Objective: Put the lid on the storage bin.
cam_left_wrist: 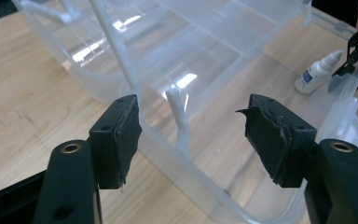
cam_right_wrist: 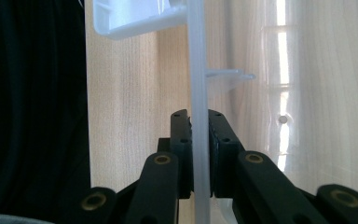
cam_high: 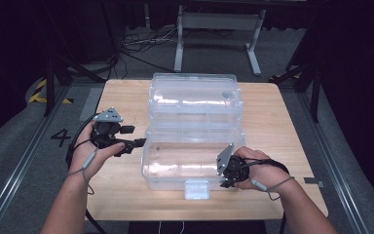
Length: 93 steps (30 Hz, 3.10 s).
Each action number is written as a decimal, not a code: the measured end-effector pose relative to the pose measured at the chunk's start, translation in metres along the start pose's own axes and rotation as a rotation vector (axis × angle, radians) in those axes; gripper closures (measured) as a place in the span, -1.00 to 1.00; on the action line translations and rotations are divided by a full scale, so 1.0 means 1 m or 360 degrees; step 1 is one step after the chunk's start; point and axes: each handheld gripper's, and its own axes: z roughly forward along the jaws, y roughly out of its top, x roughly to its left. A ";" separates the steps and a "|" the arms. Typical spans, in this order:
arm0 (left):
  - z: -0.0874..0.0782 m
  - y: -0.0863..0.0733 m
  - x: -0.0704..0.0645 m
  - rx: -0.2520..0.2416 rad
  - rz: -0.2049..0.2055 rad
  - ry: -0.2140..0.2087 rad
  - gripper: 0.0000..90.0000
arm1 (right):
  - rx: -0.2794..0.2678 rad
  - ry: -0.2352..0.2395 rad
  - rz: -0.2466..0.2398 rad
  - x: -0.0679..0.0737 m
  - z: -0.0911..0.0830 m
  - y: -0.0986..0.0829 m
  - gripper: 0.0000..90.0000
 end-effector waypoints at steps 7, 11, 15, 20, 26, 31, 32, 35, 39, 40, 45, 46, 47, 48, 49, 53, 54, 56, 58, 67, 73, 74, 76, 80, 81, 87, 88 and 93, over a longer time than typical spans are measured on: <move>0.005 0.025 0.001 -0.0019 0.0033 -0.0094 -0.21 | -0.0005 0.0015 0.0002 -0.001 0.000 0.000 0.84; 0.007 0.035 -0.002 -0.0007 0.0065 -0.0081 -0.21 | -0.0012 0.0020 0.0001 -0.002 0.000 0.000 0.83; 0.014 0.052 -0.006 0.0008 0.0135 -0.0080 -0.21 | -0.0004 0.0025 -0.0005 -0.003 0.000 -0.001 0.83; 0.024 0.066 -0.007 0.0017 0.0174 -0.0094 -0.21 | -0.0012 0.0030 0.0004 -0.003 0.000 -0.001 0.83; 0.028 0.082 -0.008 -0.0011 0.0186 -0.0116 -0.21 | -0.0012 0.0035 0.0010 -0.003 0.000 -0.001 0.82; 0.035 0.096 -0.008 -0.0012 0.0208 -0.0124 -0.21 | -0.0016 0.0042 0.0015 -0.003 0.000 -0.001 0.82; 0.036 0.099 -0.008 -0.0008 0.0214 -0.0127 -0.21 | -0.0016 0.0043 0.0014 -0.003 0.000 -0.001 0.82; 0.040 0.104 -0.006 -0.0009 0.0220 -0.0124 -0.21 | -0.0020 0.0048 0.0013 -0.003 0.000 -0.002 0.82; 0.048 0.111 -0.004 -0.0043 0.0185 -0.0214 -0.21 | -0.0025 0.0045 0.0004 -0.004 0.000 -0.002 0.82; 0.052 0.113 -0.005 -0.0048 0.0184 -0.0225 -0.21 | -0.0024 0.0046 0.0005 -0.004 0.000 -0.002 0.82; 0.064 0.121 -0.005 -0.0038 0.0214 -0.0222 -0.21 | -0.0024 0.0048 0.0011 -0.003 0.000 -0.002 0.82; 0.065 0.122 -0.005 -0.0038 0.0217 -0.0226 -0.21 | -0.0020 0.0052 0.0016 -0.003 0.000 -0.002 0.82; 0.067 0.124 -0.005 -0.0035 0.0228 -0.0231 -0.21 | -0.0021 0.0054 0.0009 -0.003 0.000 -0.002 0.82; 0.069 0.126 -0.005 -0.0037 0.0249 -0.0243 -0.21 | -0.0026 0.0053 -0.0002 -0.004 0.000 -0.002 0.82; 0.072 0.127 -0.005 -0.0042 0.0274 -0.0260 -0.21 | -0.0027 0.0050 0.0010 -0.003 0.000 -0.002 0.82; 0.081 0.130 -0.003 -0.0009 0.0321 -0.0259 -0.20 | -0.0026 0.0050 0.0002 -0.003 0.000 -0.003 0.82; 0.083 0.131 -0.003 0.0002 0.0332 -0.0252 -0.20 | -0.0028 0.0050 -0.0004 -0.004 0.000 -0.003 0.82; 0.087 0.132 -0.002 0.0011 0.0329 -0.0242 -0.19 | -0.0033 0.0055 -0.0005 -0.004 0.000 -0.002 0.82; 0.090 0.133 -0.001 0.0016 0.0325 -0.0236 -0.19 | -0.0034 0.0052 -0.0002 -0.003 0.000 -0.002 0.82; 0.104 0.137 0.003 0.0074 0.0337 -0.0235 -0.18 | -0.0038 0.0052 -0.0004 -0.003 0.000 -0.003 0.82; 0.110 0.137 0.003 0.0108 0.0354 -0.0260 -0.15 | -0.0032 0.0048 0.0005 -0.003 0.000 -0.003 0.82; 0.111 0.137 0.002 0.0110 0.0354 -0.0264 -0.15 | -0.0031 0.0047 0.0002 -0.003 0.000 -0.003 0.82; 0.114 0.138 0.001 0.0119 0.0362 -0.0279 -0.13 | -0.0035 0.0049 -0.0007 -0.003 0.001 -0.003 0.82; 0.119 0.138 -0.001 0.0140 0.0389 -0.0285 -0.11 | -0.0034 0.0046 -0.0008 -0.003 0.001 -0.003 0.82; 0.120 0.138 -0.002 0.0145 0.0397 -0.0281 -0.09 | -0.0035 0.0047 -0.0009 -0.003 0.001 -0.003 0.82; 0.126 0.138 -0.004 0.0169 0.0433 -0.0312 0.05 | -0.0036 0.0048 -0.0012 -0.003 0.001 -0.003 0.82; 0.127 0.138 -0.004 0.0181 0.0439 -0.0312 0.06 | -0.0035 0.0048 -0.0012 -0.003 0.001 -0.003 0.82; 0.133 0.137 -0.006 0.0241 0.0473 -0.0287 0.14 | -0.0040 0.0064 0.0003 -0.004 0.001 -0.004 0.81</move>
